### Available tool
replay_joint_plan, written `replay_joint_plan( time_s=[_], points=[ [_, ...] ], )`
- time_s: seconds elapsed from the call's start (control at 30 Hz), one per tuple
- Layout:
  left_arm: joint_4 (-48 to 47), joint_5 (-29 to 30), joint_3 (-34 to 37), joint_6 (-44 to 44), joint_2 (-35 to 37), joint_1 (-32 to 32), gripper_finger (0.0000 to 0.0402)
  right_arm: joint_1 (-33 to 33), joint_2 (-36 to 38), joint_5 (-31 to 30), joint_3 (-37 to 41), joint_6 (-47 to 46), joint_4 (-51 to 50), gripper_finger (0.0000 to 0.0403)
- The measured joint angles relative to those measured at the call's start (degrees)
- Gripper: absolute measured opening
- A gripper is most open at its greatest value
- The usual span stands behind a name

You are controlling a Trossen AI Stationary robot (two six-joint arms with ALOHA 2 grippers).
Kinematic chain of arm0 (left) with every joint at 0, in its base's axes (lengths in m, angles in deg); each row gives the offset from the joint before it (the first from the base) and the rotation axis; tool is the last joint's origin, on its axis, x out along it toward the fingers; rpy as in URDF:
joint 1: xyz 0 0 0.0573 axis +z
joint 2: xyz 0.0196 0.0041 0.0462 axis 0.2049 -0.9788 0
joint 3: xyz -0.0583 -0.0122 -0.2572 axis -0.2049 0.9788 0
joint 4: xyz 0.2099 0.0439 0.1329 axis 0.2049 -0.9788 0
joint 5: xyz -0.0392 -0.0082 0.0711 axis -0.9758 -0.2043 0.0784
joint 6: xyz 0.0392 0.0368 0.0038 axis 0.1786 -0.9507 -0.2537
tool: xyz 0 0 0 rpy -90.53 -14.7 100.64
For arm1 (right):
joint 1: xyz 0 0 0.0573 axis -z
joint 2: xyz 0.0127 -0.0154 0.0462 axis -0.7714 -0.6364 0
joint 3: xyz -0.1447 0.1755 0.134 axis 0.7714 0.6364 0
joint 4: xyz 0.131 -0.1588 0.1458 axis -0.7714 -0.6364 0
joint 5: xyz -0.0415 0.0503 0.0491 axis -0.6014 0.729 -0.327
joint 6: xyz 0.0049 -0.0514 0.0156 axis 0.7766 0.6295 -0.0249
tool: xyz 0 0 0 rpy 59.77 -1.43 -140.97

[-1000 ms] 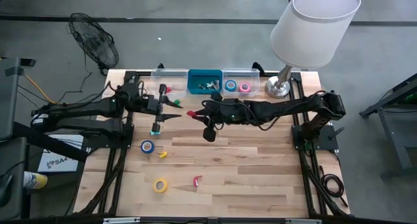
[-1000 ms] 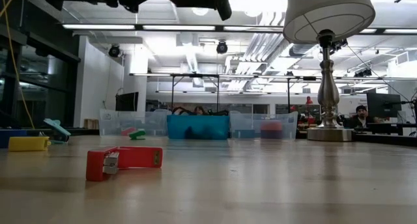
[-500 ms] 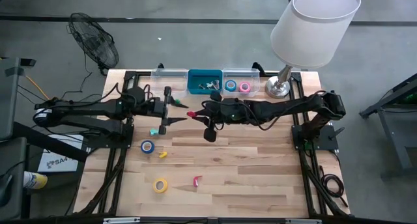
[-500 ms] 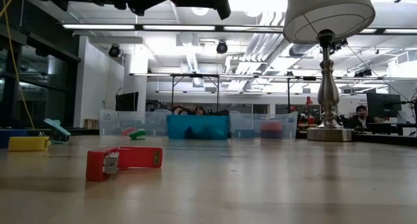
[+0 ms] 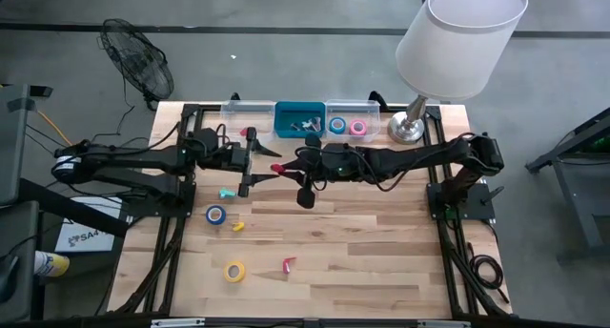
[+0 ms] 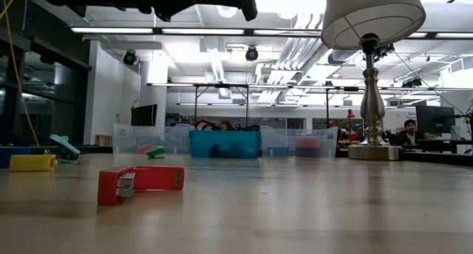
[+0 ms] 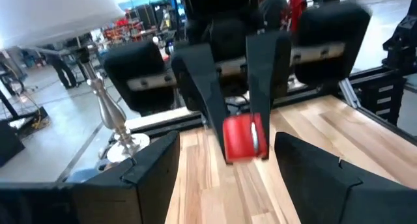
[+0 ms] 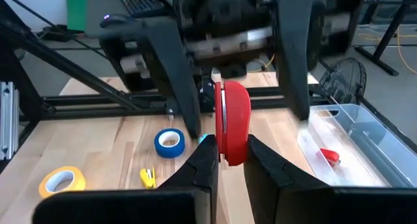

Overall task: Pick and place Stapler, Stapler remover, tape
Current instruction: Put the top red stapler into the left transparent bin

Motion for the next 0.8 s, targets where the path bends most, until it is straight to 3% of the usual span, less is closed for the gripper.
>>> replay_joint_plan(
  time_s=[0.4, 0.8],
  points=[
    [3.32, -0.7, 0.01, 1.09, -0.57, 0.0, 0.0245, 0.95, -0.02, 0.08, 0.0, -0.55, -1.8, 0.0041],
    [2.01, -1.7, 0.01, 1.14, -0.59, 0.0, 0.0144, 1.05, -0.04, 0.14, 0.0, -0.61, -1.77, 0.0041]
  ],
)
